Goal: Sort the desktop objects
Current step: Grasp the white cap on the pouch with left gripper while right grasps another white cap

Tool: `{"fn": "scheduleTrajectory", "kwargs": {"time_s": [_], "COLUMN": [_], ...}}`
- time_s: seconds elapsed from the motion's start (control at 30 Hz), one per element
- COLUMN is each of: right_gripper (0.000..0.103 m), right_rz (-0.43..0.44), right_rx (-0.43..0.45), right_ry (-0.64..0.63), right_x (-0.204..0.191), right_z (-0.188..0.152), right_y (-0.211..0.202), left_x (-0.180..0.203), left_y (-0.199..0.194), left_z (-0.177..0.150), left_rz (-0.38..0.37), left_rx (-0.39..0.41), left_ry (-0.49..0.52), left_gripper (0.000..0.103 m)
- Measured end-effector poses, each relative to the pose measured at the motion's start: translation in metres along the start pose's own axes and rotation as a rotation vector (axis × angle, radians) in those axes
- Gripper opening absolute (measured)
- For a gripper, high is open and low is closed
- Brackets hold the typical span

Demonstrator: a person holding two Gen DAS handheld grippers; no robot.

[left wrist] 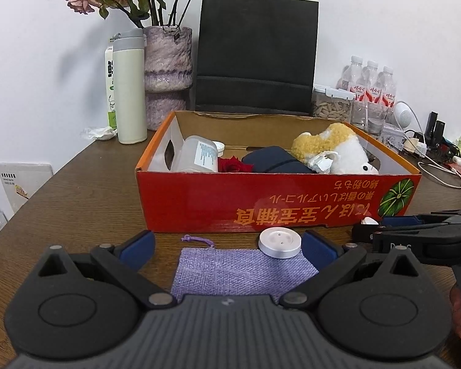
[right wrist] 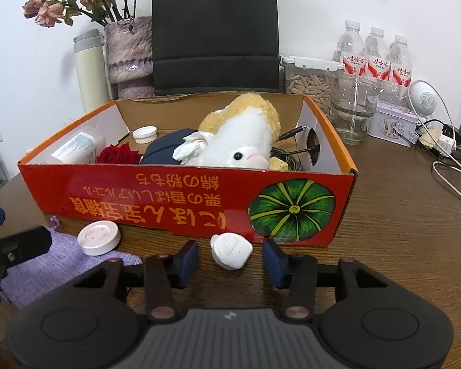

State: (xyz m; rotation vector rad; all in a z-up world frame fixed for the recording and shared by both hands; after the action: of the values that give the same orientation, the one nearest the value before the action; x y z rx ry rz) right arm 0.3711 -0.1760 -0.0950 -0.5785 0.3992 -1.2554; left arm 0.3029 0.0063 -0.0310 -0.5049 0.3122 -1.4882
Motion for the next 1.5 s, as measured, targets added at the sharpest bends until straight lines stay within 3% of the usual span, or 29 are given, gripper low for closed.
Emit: {"fn": "scheduleTrajectory", "kwargs": {"time_s": [0.13, 0.53, 0.9, 1.03, 1.23, 1.5], "right_gripper": [0.028, 0.027, 0.027, 0.027, 0.027, 0.027], "right_rz": [0.003, 0.010, -0.003, -0.010, -0.011, -0.010], "right_rx": [0.007, 0.030, 0.059, 0.063, 0.062, 0.063], "right_ry": [-0.013, -0.019, -0.015, -0.006, -0.003, -0.010], "right_x": [-0.002, -0.002, 0.001, 0.003, 0.004, 0.002], "right_z": [-0.001, -0.002, -0.002, -0.002, -0.002, -0.003], "right_y": [-0.001, -0.006, -0.015, -0.016, -0.016, -0.016], "left_x": [0.000, 0.000, 0.038, 0.043, 0.039, 0.041], "left_y": [0.001, 0.012, 0.035, 0.043, 0.053, 0.053], "left_z": [0.000, 0.006, 0.007, 0.005, 0.003, -0.001], "left_rz": [0.003, 0.012, -0.035, -0.005, 0.000, -0.005], "left_rx": [-0.005, -0.032, -0.082, -0.105, -0.154, -0.157], "left_ry": [0.000, -0.040, 0.009, 0.016, -0.008, 0.014], "left_gripper": [0.103, 0.103, 0.101, 0.093, 0.073, 0.058]}}
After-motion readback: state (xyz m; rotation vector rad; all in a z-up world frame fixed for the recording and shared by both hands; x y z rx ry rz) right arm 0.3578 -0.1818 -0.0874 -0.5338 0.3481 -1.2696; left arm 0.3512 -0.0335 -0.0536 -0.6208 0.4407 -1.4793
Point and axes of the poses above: each gripper's, at about its wrist camera, not at the fingertips, and y roughly the way its jaws point, x to its right, z to its top, the point moved 3 cm from there along y, roughly the way its jaws point, and after that the axes turned 5 degrees about -y, right-handed, at the moved point
